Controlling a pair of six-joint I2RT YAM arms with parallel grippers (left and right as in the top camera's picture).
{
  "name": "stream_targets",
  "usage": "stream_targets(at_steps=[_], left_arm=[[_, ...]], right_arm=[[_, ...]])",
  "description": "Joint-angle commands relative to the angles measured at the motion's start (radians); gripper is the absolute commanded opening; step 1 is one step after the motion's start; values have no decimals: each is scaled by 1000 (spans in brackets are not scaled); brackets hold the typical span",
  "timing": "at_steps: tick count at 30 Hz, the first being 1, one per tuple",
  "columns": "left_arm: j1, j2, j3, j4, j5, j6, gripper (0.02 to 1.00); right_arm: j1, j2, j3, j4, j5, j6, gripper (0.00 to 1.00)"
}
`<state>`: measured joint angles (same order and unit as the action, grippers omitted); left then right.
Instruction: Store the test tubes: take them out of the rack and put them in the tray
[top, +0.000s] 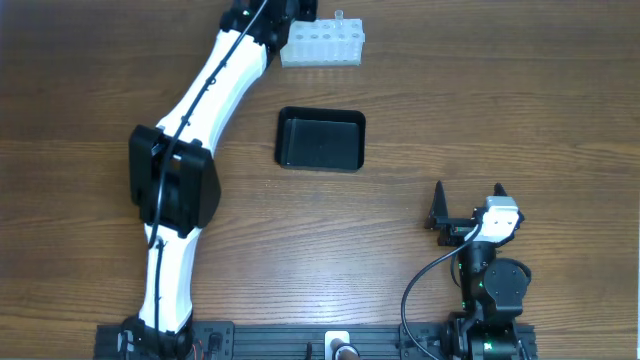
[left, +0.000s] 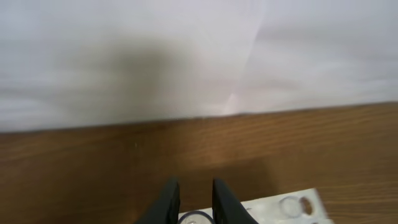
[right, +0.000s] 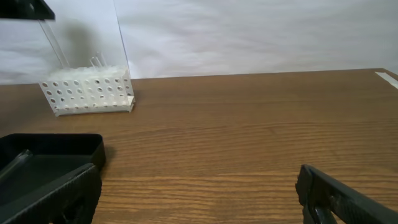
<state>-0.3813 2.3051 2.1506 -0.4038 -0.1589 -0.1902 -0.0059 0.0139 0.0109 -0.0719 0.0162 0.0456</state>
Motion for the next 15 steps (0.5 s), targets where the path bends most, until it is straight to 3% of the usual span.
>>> stream_targets(at_steps=[1,8,15], left_arm=[[-7,-90,11,-13,-15,4,71],[-22,-168,11,-141,-14,2,80],[-72,-220,11,-493,64,-90,71]], right_arm=[[-6,-9,-5,-3,-8,-1,991],[-6,-9,-5,-3,-8,-1,991],[-6,-9,-5,-3,-8,-1,993]])
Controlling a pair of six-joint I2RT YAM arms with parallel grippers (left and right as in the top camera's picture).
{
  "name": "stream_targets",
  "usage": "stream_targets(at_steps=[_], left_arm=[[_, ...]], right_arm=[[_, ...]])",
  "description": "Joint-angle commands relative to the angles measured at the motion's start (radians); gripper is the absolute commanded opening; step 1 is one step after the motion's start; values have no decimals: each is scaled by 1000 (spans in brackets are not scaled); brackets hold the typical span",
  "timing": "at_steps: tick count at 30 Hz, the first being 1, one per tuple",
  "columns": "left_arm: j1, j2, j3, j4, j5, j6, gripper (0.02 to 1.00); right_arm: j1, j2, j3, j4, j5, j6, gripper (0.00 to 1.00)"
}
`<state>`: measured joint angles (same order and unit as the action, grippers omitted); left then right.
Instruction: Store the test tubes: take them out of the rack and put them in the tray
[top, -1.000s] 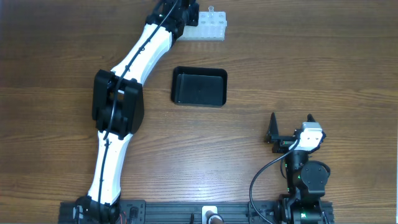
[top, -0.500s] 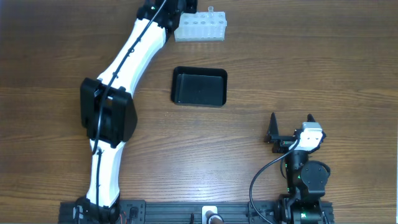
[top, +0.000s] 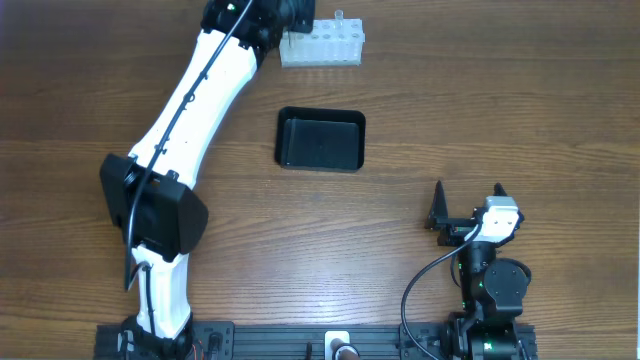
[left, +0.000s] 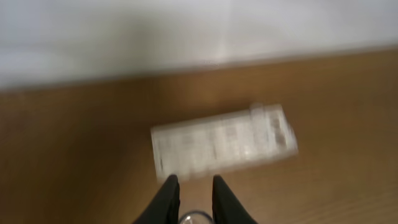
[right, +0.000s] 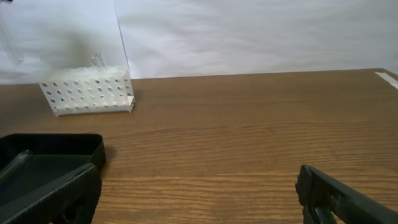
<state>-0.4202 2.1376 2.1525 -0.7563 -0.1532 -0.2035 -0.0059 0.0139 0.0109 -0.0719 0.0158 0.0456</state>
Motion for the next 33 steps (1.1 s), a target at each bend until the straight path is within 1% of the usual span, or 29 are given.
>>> stream_targets(at_steps=[1,4,8,10,15,19,27,29,33], left_arm=[[-37,-53,10,-188,79,-98,71],[-45,-53,10,-311,152,-141,71],[-42,-52,10,-431,224,-196,71],[-37,-50,10,-475,251,-211,95],[-21,-28,10,-557,296,-225,97],[-20,9,10,-576,297,-224,93],[-20,94,10,-489,281,-219,91],[-20,111,10,-480,264,-219,91],[-20,152,10,-477,261,-196,93]], right_arm=[[-6,-9,-5,-3,-8,-1,991],[-6,-9,-5,-3,-8,-1,993],[-6,-9,-5,-3,-8,-1,993],[-6,-9,-5,-3,-8,-1,991],[-6,-9,-5,-3,-8,-1,991],[-6,-9,-5,-3,-8,-1,993],[-6,-9,-5,-3,-8,-1,991],[-6,-9,-5,-3,-8,-1,993],[-6,-9,-5,-3,-8,-1,991]])
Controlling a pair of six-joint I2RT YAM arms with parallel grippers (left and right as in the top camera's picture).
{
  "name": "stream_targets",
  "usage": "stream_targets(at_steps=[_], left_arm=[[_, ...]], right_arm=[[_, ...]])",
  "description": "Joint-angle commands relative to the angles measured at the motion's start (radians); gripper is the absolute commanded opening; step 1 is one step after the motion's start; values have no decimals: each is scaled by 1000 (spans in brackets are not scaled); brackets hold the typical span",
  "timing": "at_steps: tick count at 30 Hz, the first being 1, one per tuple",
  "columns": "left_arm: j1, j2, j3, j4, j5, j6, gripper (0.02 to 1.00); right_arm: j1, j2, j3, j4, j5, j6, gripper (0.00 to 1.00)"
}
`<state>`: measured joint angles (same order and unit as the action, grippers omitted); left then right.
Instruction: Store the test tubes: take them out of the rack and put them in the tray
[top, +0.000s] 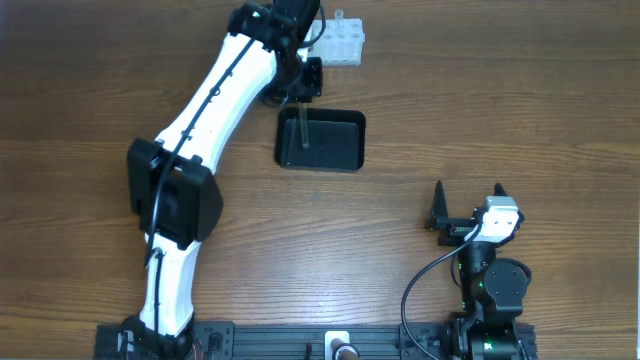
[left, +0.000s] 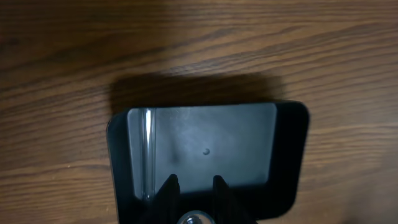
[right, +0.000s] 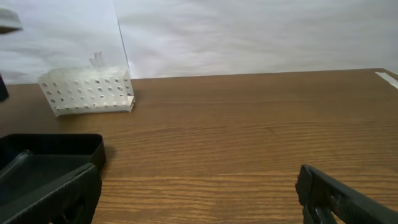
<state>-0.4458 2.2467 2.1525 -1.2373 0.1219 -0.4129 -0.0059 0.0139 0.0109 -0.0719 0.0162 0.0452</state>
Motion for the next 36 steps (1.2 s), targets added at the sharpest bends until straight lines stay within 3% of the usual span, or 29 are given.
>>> stream_targets(at_steps=[1,36], left_arm=[[5,54,10,5,-15,16,91],[3,230,10,71,-14,16,88]], right_arm=[[-6,-9,-5,-3,-8,-1,991],[-6,-9,-5,-3,-8,-1,991]])
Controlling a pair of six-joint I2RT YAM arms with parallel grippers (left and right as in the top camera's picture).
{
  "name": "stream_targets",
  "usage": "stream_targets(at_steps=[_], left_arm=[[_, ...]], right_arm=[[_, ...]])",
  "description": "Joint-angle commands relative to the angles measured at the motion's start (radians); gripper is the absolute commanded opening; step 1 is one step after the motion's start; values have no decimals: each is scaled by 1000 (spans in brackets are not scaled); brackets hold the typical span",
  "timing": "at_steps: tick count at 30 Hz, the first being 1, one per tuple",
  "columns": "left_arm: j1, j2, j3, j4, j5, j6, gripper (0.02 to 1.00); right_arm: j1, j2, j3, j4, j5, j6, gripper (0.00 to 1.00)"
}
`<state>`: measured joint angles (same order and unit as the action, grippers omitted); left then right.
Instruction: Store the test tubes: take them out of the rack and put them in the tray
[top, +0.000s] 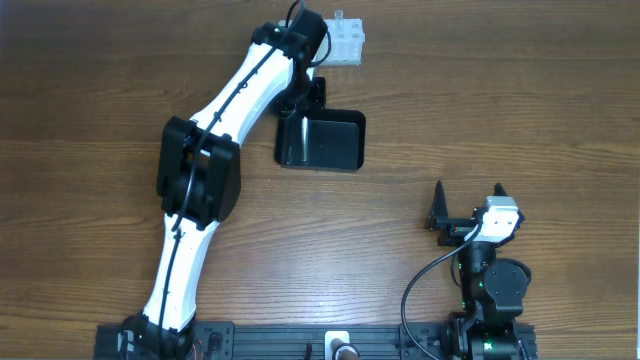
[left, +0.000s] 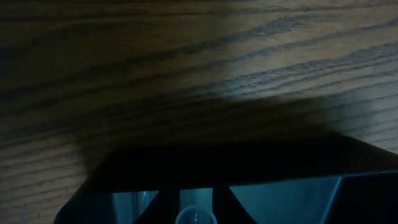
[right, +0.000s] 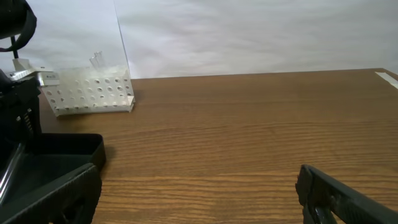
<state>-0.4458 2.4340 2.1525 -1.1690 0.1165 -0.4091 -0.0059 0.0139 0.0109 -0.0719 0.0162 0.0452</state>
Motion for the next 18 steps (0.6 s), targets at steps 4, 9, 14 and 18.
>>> stream_targets(at_steps=[4,9,14,18], left_arm=[[2,50,10,4,-8,12,137],[1,49,10,8,-8,12,235],[-13,30,10,7,-9,12,288],[-29,-31,10,7,-9,12,290]], right_arm=[[-6,-9,-5,-3,-8,-1,991],[-6,-9,-5,-3,-8,-1,991],[-6,-9,-5,-3,-8,-1,991],[-6,-9,-5,-3,-8,-1,991]])
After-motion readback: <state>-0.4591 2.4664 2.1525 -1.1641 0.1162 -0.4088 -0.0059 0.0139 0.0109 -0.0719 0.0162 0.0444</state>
